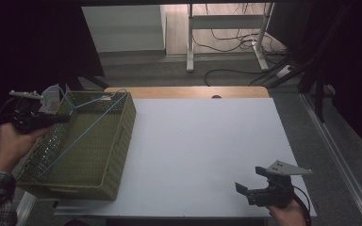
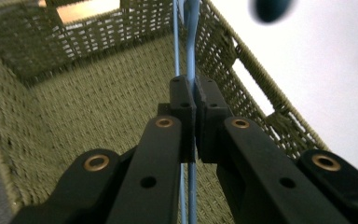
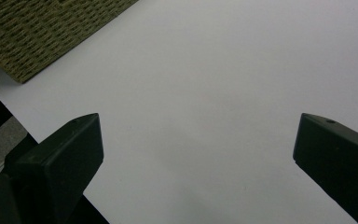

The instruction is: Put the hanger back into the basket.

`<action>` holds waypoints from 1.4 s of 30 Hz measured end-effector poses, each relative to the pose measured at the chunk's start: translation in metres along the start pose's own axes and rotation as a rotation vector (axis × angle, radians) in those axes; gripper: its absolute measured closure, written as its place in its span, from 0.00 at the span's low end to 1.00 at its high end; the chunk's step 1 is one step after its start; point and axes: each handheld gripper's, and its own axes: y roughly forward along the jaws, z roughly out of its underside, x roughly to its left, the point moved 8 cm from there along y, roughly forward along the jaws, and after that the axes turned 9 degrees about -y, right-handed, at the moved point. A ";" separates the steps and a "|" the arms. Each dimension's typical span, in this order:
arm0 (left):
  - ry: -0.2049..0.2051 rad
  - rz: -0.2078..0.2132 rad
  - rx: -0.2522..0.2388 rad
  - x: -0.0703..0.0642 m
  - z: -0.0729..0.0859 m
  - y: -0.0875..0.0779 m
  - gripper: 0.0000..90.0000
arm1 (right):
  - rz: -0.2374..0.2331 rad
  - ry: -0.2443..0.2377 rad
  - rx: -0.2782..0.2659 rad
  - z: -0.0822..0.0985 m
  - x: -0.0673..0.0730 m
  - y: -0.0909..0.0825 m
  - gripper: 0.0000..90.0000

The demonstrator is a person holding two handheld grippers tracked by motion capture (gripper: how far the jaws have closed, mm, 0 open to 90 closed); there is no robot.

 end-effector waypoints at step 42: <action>-0.032 0.061 -0.130 -0.029 0.047 0.022 0.18 | 0.035 -0.032 0.005 0.002 -0.004 0.000 0.01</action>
